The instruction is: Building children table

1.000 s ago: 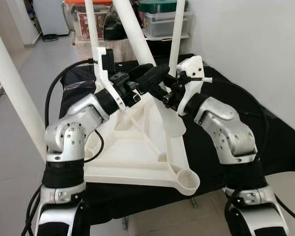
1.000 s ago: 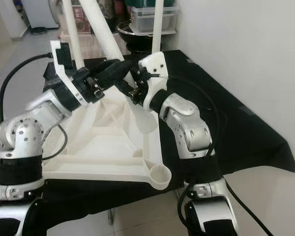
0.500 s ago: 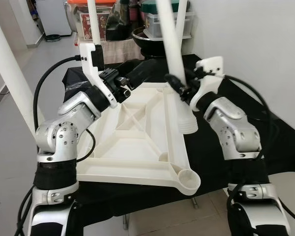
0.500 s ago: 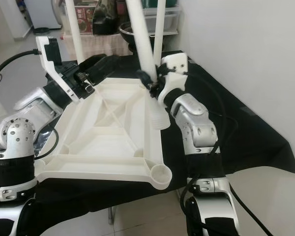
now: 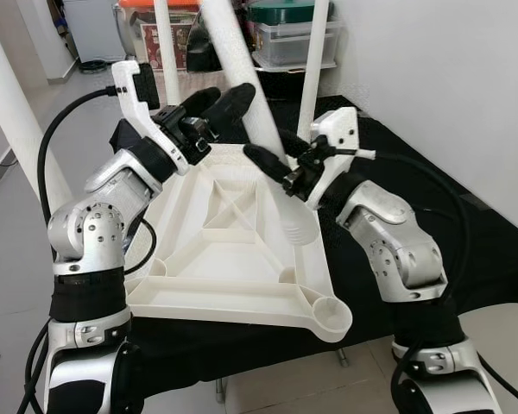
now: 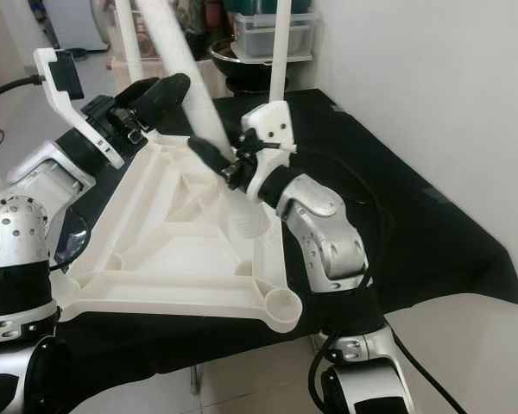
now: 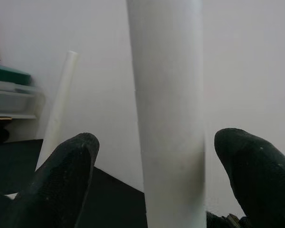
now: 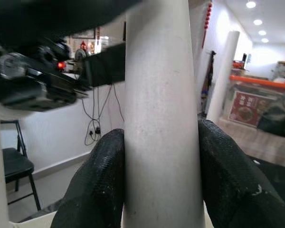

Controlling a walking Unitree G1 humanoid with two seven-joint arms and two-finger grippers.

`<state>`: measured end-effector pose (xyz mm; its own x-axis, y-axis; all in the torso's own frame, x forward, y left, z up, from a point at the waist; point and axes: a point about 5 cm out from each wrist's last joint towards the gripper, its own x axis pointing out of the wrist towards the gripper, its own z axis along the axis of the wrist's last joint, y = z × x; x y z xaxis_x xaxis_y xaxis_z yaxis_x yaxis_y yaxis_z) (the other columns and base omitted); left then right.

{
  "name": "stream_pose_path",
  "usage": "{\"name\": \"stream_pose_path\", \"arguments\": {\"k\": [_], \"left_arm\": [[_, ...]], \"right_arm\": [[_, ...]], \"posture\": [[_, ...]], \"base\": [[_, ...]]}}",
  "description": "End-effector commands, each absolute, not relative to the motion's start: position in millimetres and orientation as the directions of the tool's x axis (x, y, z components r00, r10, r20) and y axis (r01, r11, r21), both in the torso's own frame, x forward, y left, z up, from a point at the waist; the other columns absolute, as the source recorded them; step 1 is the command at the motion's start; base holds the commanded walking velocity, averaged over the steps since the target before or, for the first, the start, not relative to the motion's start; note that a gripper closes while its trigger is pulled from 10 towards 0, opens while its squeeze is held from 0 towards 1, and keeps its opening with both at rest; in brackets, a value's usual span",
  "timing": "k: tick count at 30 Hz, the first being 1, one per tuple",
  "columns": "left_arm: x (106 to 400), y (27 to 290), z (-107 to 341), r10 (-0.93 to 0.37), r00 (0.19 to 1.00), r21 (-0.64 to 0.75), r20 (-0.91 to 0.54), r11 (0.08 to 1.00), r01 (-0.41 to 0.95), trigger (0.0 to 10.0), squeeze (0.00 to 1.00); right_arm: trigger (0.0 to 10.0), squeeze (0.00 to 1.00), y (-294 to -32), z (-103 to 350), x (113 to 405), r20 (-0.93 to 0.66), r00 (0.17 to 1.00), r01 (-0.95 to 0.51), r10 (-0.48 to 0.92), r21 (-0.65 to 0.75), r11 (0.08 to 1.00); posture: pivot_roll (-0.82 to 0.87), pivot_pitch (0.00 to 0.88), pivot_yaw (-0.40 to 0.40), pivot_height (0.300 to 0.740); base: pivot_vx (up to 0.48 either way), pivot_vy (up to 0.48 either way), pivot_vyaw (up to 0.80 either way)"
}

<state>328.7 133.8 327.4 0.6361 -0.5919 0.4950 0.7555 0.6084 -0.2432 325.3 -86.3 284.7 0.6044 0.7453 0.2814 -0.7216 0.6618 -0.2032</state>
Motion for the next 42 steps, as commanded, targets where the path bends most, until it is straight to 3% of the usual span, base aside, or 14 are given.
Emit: {"name": "stream_pose_path", "arguments": {"k": [1,11,12,13,14,25,29,30,31,32,36,39,41,42], "left_arm": [[329.6,131.4,331.7,-0.600,0.622,-0.248,0.503,0.589,0.769,10.0,0.00],[329.9,128.9,332.7,-0.596,0.626,-0.268,0.503,0.581,0.768,10.0,0.00],[330.1,129.0,332.2,-0.596,0.628,-0.270,0.500,0.582,0.767,5.0,0.00],[330.1,129.0,332.2,-0.596,0.628,-0.270,0.500,0.582,0.767,5.0,0.00],[330.4,129.2,331.8,-0.593,0.629,-0.280,0.502,0.578,0.767,0.0,0.00],[326.6,127.4,335.1,-0.614,0.596,-0.275,0.518,0.540,0.796,0.0,0.00],[321.5,124.8,337.0,-0.653,0.547,-0.235,0.524,0.507,0.830,0.0,0.00],[318.1,122.3,337.7,-0.681,0.512,-0.205,0.523,0.483,0.851,0.0,0.00],[315.8,120.5,338.1,-0.700,0.489,-0.186,0.521,0.466,0.865,0.0,0.00],[313.1,117.9,338.1,-0.727,0.460,-0.156,0.510,0.447,0.881,0.0,0.00],[307.7,111.9,337.3,-0.786,0.394,-0.103,0.476,0.395,0.913,0.0,0.00],[301.4,102.9,335.8,-0.862,0.293,-0.024,0.414,0.311,0.950,0.0,0.00],[300.6,101.2,335.7,-0.873,0.275,-0.010,0.402,0.296,0.955,0.0,0.00],[300.4,98.5,335.9,-0.883,0.258,0.001,0.391,0.281,0.960,0.0,0.00]], "right_arm": [[10.0,0.00,-78.8,284.7,316.5,0.285,0.551,-0.749,0.785,-0.247,0.615],[10.0,0.00,-70.5,275.4,309.3,0.212,0.513,-0.757,0.832,-0.345,0.555],[10.0,0.00,-69.9,274.7,308.9,0.203,0.513,-0.756,0.834,-0.355,0.551],[10.0,0.00,-69.9,274.7,308.9,0.203,0.513,-0.756,0.834,-0.355,0.551],[10.0,0.00,-69.7,274.4,309.2,0.200,0.518,-0.752,0.832,-0.357,0.554],[10.0,0.00,-70.8,268.7,314.6,0.180,0.561,-0.724,0.808,-0.367,0.584],[10.0,0.00,-72.2,264.5,318.3,0.153,0.591,-0.707,0.792,-0.373,0.601],[10.0,0.42,-73.4,259.0,320.6,0.104,0.605,-0.717,0.790,-0.362,0.596],[10.0,0.42,-74.5,255.2,322.0,0.068,0.611,-0.724,0.788,-0.353,0.592],[10.0,1.00,-75.2,251.2,322.3,0.033,0.608,-0.739,0.793,-0.341,0.581],[10.0,1.00,-75.8,242.2,321.6,-0.036,0.596,-0.767,0.802,-0.319,0.556],[10.0,1.00,-71.1,223.7,316.0,-0.199,0.546,-0.827,0.814,-0.284,0.485],[10.0,1.00,-70.0,219.4,315.0,-0.236,0.537,-0.838,0.810,-0.263,0.479],[10.0,0.84,-65.4,218.0,316.5,-0.233,0.550,-0.832,0.802,-0.240,0.501]], "posture": [[-0.07,0.000,0.009,0.740],[-0.07,0.000,0.011,0.740],[-0.07,0.000,0.011,0.740],[-0.07,0.000,0.011,0.740],[-0.07,0.000,0.011,0.740],[-0.06,0.000,0.007,0.740],[-0.06,0.000,0.005,0.740],[-0.06,0.000,0.002,0.740],[-0.06,0.000,0.001,0.740],[-0.06,0.000,-0.001,0.740],[-0.07,0.000,-0.001,0.740],[-0.07,0.000,-0.009,0.740],[-0.07,0.000,-0.009,0.740],[-0.08,0.000,-0.010,0.740]], "base": [[0.000,0.000,0.00],[0.000,0.000,0.00],[0.000,0.000,0.00],[0.000,0.000,0.00],[0.000,0.000,0.00],[0.000,0.000,0.00],[0.000,0.000,0.00],[0.000,0.000,0.00],[0.000,0.000,0.00],[0.000,0.000,0.00],[0.000,0.000,0.00],[0.000,0.000,0.00],[0.000,0.000,0.00],[0.000,0.000,0.00]]}}
